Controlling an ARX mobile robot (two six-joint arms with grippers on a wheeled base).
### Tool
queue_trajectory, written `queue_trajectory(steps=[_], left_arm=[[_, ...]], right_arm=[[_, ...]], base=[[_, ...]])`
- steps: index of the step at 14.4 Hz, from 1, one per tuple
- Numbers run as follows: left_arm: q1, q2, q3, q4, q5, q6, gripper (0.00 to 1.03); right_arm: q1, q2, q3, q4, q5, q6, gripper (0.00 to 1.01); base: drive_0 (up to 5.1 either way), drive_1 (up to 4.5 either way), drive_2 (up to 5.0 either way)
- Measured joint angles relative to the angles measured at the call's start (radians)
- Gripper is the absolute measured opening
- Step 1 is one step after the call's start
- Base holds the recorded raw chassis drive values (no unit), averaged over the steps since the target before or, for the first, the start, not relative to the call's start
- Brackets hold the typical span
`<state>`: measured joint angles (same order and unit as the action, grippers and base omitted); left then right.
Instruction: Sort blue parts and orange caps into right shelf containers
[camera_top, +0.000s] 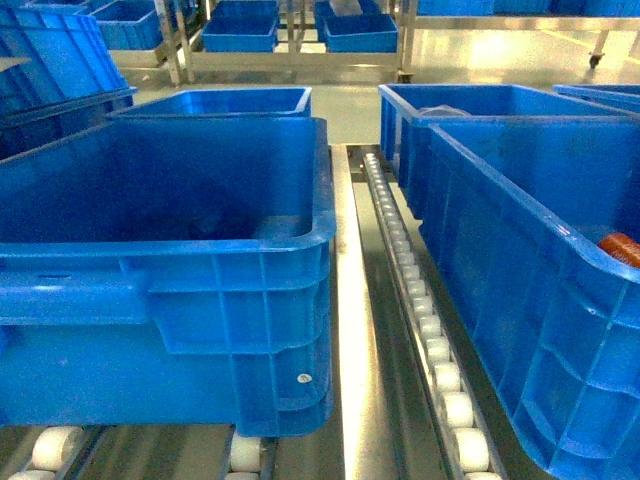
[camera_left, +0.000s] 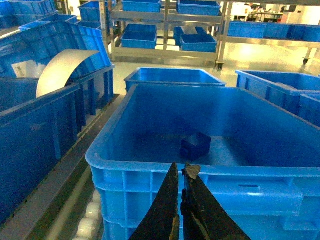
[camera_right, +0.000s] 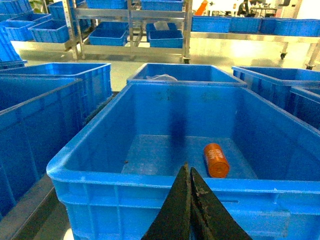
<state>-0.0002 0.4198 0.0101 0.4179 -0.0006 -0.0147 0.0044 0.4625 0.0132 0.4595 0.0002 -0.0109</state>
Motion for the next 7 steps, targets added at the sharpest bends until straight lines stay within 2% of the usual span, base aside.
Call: queue_trajectory(steps=[7], left_arm=[[0.000, -0.194, 0.000, -0.190, 0.000, 0.000, 0.02]], right_arm=[[0.000, -0.212, 0.000, -0.208, 0.000, 0.000, 0.01]], base=[[0.0, 0.00, 0.0]])
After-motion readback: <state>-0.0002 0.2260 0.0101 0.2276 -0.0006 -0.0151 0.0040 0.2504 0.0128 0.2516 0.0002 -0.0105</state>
